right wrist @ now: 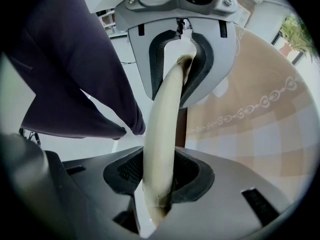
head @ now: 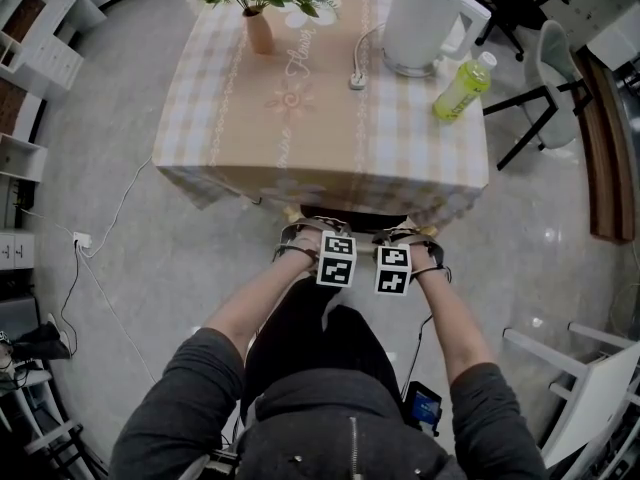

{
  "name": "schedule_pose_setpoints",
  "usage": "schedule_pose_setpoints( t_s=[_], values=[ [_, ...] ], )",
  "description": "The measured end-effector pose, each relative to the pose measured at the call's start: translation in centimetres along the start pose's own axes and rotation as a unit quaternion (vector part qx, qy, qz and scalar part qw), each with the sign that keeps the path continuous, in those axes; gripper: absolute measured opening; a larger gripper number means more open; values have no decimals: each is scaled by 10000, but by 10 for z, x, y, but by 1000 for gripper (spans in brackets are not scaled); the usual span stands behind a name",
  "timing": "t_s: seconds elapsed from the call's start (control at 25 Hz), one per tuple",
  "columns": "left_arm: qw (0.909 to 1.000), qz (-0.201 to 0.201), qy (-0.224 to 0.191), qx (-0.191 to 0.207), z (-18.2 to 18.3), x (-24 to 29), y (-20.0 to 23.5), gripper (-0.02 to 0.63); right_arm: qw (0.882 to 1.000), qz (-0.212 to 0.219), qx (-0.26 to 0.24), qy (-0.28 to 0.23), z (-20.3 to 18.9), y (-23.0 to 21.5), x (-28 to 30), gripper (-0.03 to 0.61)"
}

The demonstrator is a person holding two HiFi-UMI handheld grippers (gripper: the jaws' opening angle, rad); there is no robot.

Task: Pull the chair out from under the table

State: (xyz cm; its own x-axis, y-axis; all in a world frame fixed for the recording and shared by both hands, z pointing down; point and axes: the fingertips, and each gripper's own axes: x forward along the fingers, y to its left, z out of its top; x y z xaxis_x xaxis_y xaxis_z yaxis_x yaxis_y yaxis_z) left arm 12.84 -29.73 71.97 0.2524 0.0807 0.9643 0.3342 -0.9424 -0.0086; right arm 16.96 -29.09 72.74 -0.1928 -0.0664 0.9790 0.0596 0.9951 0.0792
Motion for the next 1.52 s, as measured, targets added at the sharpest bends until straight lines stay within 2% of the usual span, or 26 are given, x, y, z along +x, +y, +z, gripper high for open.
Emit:
schedule_pose_setpoints(
  t_s=[1.52],
  values=[
    [9999, 67, 152, -21, 16, 5, -100, 158, 10000, 59, -25, 54, 23, 99, -3, 133]
  ],
)
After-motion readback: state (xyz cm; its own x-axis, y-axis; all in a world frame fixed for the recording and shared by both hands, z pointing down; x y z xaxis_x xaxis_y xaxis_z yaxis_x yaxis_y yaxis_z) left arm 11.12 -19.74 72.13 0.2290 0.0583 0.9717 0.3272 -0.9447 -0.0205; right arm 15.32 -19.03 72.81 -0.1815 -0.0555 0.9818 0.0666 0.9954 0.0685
